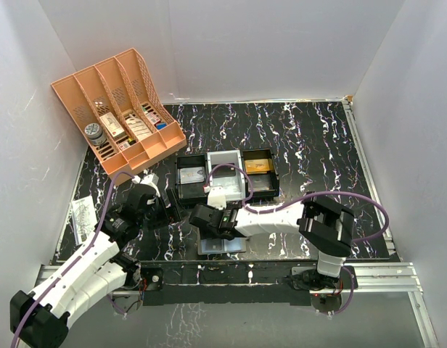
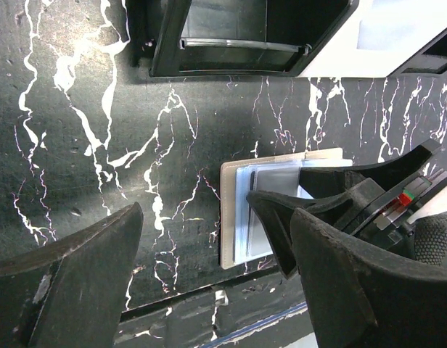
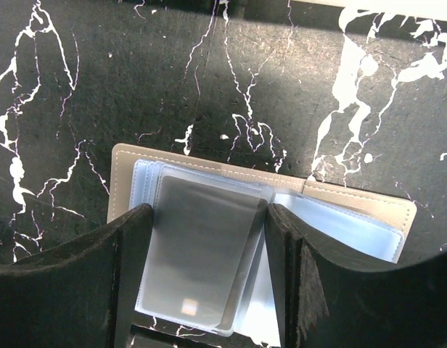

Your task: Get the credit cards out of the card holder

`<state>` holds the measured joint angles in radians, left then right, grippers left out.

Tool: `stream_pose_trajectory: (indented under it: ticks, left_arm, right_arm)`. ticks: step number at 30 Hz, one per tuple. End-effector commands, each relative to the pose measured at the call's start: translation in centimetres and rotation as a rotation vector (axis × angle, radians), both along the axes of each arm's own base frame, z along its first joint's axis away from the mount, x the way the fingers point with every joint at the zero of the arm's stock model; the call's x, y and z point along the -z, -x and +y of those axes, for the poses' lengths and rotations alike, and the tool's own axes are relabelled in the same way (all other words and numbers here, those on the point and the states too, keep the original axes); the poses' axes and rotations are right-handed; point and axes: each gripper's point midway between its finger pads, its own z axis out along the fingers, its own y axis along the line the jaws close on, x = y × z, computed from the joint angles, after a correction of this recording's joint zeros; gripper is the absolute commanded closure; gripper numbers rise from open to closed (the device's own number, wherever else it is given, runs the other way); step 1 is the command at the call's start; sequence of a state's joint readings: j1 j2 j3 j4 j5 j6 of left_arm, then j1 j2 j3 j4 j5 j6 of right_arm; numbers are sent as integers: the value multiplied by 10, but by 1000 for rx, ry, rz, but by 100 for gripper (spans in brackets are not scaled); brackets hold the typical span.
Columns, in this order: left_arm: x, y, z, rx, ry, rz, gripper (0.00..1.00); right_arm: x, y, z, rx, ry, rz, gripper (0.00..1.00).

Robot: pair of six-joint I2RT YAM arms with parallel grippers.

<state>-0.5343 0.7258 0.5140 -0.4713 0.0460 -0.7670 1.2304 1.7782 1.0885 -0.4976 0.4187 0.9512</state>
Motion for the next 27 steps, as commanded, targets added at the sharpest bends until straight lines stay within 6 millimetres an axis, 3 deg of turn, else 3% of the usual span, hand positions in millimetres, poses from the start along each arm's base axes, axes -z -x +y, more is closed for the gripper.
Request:
stream_pose_trajectory:
  ticks: [1, 6, 10, 17, 27]
  left_arm:
    - [-6, 0, -6, 23, 25, -11, 18]
    - [-6, 4, -16, 85, 54, 8, 18]
    - [-8, 6, -28, 144, 100, 9, 19]
    - [-7, 14, -49, 234, 202, 24, 20]
    - [-2, 34, -73, 334, 372, 64, 34]
  right_arm:
    - [28, 4, -15, 31, 82, 40, 43]
    - [20, 5, -7, 15, 0, 40, 52]
    - [5, 4, 4, 9, -165, 64, 54]
    - [-1, 2, -3, 27, -303, 85, 55]
    - [3, 4, -5, 34, -347, 107, 56]
